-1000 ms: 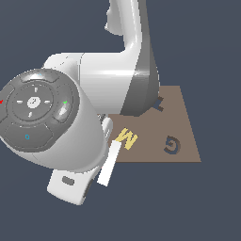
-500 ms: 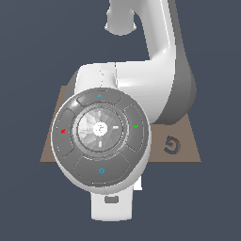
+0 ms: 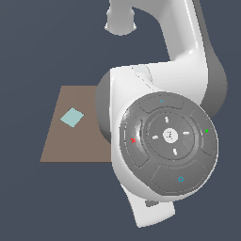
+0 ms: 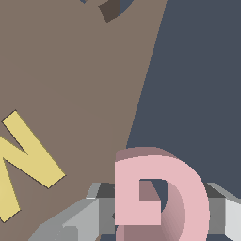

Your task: Insert a designated object into the corresponding slot on a board.

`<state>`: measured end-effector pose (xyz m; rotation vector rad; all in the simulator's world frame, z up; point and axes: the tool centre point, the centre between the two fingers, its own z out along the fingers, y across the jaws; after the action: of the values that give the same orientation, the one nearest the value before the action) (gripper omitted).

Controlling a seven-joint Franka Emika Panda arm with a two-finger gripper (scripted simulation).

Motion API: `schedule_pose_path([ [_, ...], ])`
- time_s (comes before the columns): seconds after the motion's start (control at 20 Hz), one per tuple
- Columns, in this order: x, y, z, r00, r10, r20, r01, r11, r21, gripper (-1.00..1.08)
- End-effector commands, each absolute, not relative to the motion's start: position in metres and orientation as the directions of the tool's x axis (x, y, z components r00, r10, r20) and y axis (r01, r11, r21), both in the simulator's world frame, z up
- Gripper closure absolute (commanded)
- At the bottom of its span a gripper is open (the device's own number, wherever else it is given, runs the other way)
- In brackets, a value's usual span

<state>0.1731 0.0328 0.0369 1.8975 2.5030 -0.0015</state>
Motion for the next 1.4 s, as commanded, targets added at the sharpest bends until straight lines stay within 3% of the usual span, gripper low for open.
schedule_pose_path([
  [0.0, 0.173, 0.044, 0.037, -0.33, 0.944, -0.001, 0.944, 0.33, 0.0, 1.08],
  [0.95, 0.137, 0.134, 0.04, -0.77, 0.639, -0.002, 0.639, 0.77, 0.001, 1.08],
  [1.35, 0.113, 0.159, 0.04, -0.876, 0.482, -0.002, 0.482, 0.876, 0.0, 1.08],
])
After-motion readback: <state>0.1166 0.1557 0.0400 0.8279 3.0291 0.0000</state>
